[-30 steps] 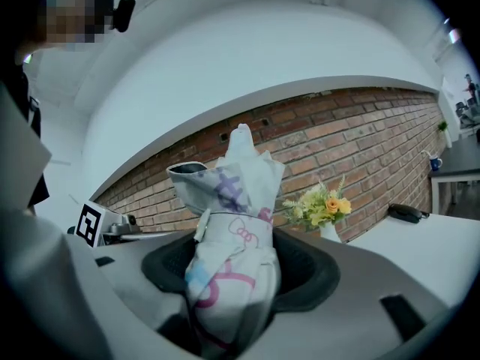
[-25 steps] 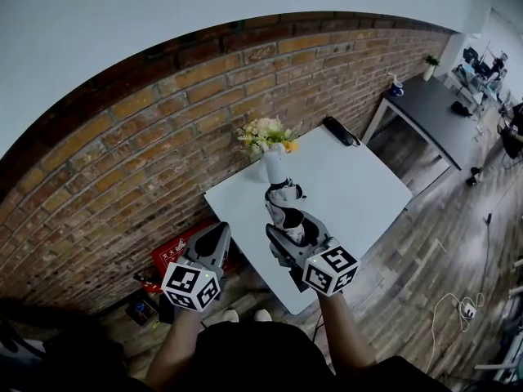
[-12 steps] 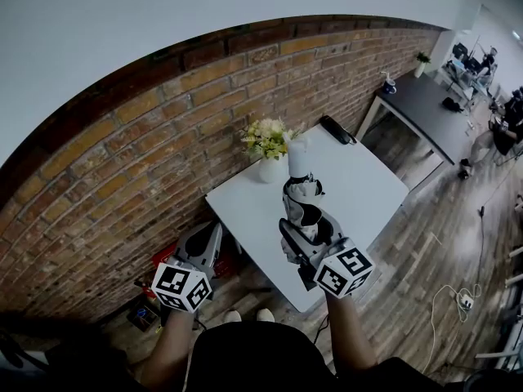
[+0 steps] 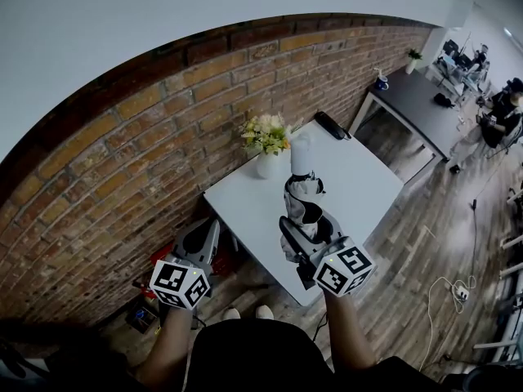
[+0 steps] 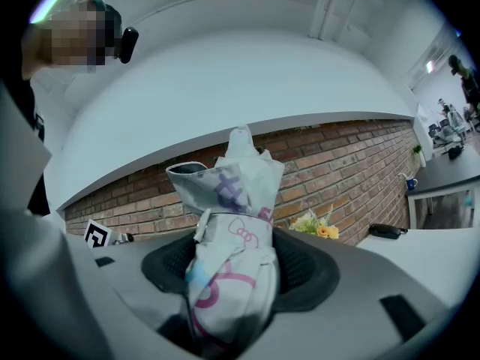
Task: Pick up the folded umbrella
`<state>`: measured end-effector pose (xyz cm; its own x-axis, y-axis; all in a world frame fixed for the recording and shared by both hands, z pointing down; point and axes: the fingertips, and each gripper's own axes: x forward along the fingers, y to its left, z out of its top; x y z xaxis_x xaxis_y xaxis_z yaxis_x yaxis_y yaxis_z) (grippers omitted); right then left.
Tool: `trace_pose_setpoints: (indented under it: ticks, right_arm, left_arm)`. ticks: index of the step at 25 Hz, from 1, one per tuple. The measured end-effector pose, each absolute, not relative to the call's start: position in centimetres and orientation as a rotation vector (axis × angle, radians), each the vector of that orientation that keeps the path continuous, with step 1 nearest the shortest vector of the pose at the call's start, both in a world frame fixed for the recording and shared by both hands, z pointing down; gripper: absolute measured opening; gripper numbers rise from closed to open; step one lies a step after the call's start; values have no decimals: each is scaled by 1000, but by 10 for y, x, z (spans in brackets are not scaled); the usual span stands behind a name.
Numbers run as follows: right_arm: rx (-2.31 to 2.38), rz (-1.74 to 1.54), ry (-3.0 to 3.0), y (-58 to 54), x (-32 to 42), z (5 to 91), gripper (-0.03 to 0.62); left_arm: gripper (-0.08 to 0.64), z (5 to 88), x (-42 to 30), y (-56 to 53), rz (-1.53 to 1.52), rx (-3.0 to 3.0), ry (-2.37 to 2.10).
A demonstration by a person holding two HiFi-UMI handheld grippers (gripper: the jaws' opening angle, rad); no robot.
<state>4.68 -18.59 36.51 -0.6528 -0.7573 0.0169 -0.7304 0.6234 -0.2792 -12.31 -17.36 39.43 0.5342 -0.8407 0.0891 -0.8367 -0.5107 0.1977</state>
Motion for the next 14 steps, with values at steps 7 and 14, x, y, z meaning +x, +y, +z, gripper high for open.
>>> trace_pose_setpoints:
  ticks: [7,14]
  right_arm:
    - [-1298,-395,2731,-180,43,366,284]
    - [-1307,-393,2730,-174,39,366,284]
  left_arm:
    - [11,394,-127,-171,-38,2568,-1390]
    - [11,394,-129,-167,-39,2574,-1376]
